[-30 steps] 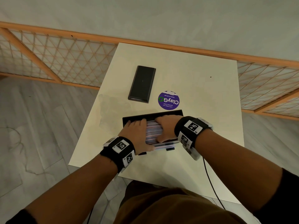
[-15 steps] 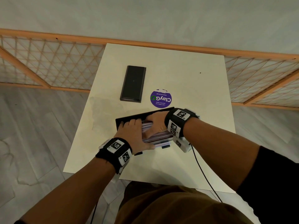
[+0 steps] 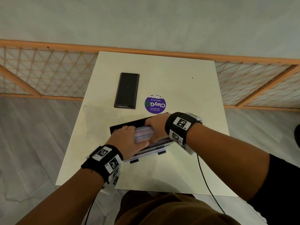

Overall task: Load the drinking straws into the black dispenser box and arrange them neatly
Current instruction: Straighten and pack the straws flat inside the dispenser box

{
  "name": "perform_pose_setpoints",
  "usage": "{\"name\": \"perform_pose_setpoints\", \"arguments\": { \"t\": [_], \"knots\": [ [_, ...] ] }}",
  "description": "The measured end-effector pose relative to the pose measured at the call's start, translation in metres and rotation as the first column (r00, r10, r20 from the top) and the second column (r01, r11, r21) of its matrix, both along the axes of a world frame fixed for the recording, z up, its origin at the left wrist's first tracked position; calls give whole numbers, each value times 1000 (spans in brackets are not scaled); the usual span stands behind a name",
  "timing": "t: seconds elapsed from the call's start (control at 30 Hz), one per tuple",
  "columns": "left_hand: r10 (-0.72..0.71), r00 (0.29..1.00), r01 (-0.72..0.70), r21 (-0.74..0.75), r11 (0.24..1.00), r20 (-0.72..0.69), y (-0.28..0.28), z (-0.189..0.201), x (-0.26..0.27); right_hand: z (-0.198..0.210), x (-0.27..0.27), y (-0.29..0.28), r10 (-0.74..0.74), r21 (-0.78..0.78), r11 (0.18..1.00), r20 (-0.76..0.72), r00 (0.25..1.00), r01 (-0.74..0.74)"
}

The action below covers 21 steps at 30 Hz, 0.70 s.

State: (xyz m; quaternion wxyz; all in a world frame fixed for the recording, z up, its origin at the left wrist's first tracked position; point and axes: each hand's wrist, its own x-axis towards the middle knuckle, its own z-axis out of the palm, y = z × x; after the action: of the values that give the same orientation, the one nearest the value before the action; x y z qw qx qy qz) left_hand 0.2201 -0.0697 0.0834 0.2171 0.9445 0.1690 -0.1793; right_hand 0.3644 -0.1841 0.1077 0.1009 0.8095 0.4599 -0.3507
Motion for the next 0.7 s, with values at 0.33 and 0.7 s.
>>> {"name": "perform_pose_setpoints", "arguments": {
  "t": [0.33,0.7],
  "knots": [
    [129,992,-129,-19,991,1,-2,4,-4,3,-4,-16,25,66,997,159,987,-36],
    [451,889,-456,-267,849,-83,-12,6,5,-1,-12,-25,-82,19,997,126,989,80]
  ]
}}
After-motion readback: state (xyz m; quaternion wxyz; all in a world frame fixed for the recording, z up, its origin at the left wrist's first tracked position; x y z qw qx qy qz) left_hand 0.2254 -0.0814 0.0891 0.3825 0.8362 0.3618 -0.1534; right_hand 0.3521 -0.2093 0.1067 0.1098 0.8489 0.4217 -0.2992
